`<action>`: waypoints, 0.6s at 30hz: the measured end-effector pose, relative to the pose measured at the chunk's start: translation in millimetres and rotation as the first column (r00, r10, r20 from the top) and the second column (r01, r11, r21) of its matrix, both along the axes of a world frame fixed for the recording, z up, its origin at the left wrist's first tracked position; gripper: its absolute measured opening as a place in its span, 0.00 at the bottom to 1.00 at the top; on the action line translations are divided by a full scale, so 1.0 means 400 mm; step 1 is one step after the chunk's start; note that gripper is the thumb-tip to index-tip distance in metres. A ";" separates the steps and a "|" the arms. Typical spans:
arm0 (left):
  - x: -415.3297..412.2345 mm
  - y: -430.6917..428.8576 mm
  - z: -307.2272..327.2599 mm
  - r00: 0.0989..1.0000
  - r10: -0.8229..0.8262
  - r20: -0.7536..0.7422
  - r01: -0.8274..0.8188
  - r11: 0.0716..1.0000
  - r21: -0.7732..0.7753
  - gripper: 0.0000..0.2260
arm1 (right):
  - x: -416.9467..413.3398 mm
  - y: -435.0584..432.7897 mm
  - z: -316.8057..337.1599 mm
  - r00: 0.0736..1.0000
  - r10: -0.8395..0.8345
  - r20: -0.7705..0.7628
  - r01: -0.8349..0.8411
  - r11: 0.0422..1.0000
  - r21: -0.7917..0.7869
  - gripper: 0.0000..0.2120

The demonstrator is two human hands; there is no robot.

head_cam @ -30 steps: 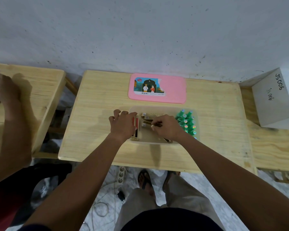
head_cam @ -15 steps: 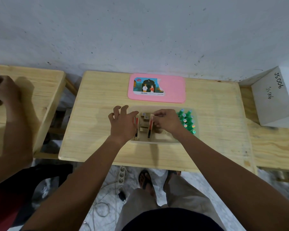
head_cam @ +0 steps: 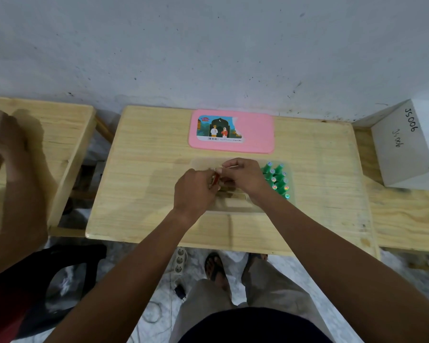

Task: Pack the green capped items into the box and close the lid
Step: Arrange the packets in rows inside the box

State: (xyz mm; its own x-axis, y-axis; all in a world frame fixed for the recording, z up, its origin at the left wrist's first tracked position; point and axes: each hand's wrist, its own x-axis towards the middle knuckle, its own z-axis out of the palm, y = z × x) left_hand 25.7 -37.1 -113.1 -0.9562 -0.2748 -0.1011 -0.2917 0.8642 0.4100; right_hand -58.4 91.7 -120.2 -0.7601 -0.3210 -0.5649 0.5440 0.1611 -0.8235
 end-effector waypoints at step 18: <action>-0.025 -0.026 0.027 0.936 0.312 0.162 -0.351 0.847 0.399 0.29 | 0.018 0.058 -0.061 0.369 0.889 -0.270 -0.192 0.357 0.914 0.16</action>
